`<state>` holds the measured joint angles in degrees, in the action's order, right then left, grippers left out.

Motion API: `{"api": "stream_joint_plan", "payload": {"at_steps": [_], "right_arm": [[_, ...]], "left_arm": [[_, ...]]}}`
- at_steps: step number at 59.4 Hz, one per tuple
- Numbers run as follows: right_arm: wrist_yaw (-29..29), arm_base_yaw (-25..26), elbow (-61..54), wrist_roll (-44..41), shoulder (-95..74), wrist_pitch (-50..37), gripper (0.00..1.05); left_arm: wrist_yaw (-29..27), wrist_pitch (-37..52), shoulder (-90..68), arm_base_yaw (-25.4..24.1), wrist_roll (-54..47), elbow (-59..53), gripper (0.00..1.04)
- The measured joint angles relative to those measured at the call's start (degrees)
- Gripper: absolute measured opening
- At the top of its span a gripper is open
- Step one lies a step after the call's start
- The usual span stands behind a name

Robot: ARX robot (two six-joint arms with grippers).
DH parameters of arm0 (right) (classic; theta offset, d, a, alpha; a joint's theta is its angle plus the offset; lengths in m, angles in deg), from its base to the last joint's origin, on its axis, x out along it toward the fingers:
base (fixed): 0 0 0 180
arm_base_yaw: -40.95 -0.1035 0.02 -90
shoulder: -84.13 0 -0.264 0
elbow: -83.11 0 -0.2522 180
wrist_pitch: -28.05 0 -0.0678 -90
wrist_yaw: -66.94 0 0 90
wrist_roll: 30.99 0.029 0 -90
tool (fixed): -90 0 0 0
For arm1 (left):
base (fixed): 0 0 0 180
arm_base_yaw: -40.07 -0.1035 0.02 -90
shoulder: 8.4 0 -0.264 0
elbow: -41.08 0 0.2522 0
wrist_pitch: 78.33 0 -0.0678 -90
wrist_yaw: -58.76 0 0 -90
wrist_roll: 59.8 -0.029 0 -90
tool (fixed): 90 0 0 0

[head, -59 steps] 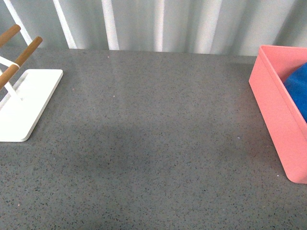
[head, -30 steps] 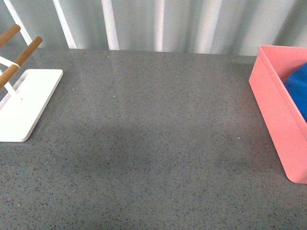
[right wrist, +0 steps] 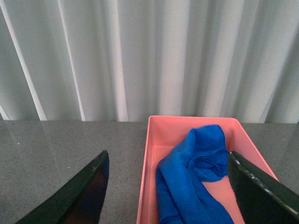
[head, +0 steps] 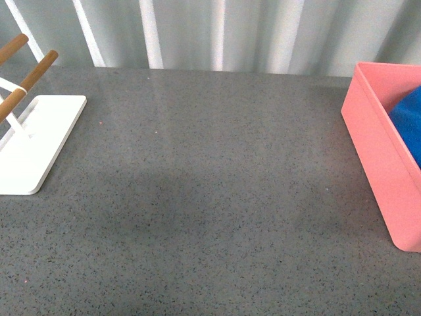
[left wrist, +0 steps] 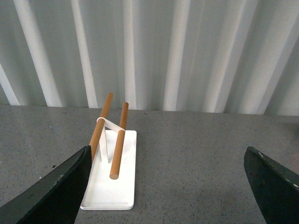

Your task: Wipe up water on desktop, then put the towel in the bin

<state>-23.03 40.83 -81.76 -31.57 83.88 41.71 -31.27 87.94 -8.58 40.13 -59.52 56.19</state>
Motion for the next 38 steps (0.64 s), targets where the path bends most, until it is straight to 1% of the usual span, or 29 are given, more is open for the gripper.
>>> {"api": "stream_joint_plan", "payload": {"at_steps": [4,6,10,38], "right_arm": [[-0.02,0.00,0.00,0.00,0.00,0.00,0.96],[0.00,0.00,0.00,0.07,0.00,0.00,1.00],[0.00,0.00,0.00,0.07,0.00,0.00,0.97],[0.00,0.00,0.00,0.07,0.00,0.00,0.98]], "left_arm": [[0.00,0.00,0.00,0.00,0.00,0.00,0.98],[0.00,0.00,0.00,0.00,0.00,0.00,0.98],[0.00,0.00,0.00,0.00,0.00,0.00,0.98],[0.00,0.00,0.00,0.00,0.00,0.00,0.98]]}}
